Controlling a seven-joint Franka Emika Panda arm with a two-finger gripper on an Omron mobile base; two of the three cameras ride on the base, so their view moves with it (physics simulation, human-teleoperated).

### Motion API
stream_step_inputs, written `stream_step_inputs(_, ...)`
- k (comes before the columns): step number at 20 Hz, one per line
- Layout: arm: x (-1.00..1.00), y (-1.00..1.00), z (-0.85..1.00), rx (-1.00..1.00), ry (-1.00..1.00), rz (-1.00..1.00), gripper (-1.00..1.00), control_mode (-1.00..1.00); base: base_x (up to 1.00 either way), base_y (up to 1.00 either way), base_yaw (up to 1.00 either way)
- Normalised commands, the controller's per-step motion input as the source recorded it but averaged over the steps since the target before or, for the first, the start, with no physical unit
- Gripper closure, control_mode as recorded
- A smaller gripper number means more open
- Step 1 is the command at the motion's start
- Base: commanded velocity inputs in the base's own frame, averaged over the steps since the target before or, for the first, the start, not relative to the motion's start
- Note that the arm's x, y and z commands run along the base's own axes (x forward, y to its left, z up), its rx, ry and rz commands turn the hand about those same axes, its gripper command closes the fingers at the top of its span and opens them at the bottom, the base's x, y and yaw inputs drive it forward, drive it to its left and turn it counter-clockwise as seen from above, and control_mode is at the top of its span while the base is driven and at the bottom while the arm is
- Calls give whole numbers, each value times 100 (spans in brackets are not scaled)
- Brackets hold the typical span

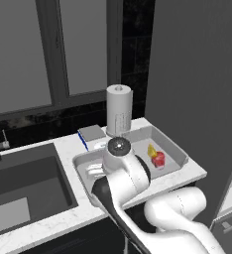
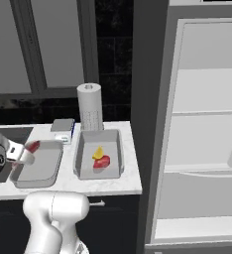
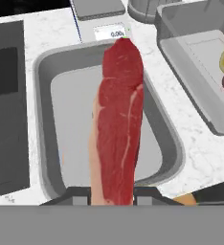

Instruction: Place one lemon wedge and one steak in each tupperware on the nearby counter, to pack two identical lunches.

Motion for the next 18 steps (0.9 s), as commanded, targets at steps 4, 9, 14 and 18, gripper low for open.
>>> stream_step_inputs(4, 99, -1, -36, -10, -1, -13, -100, -100, 0, 0, 0)
stream_step_inputs(9, 51, -15, 36, 13, 11, -10, -100, -100, 0, 0, 0)
stream_step_inputs(14, -71, -10, 94, 25, 6, -11, -100, -100, 0, 0, 0)
stream_step_inputs(18, -100, -12, 38, 19, 3, -4, -100, -100, 0, 0, 0)
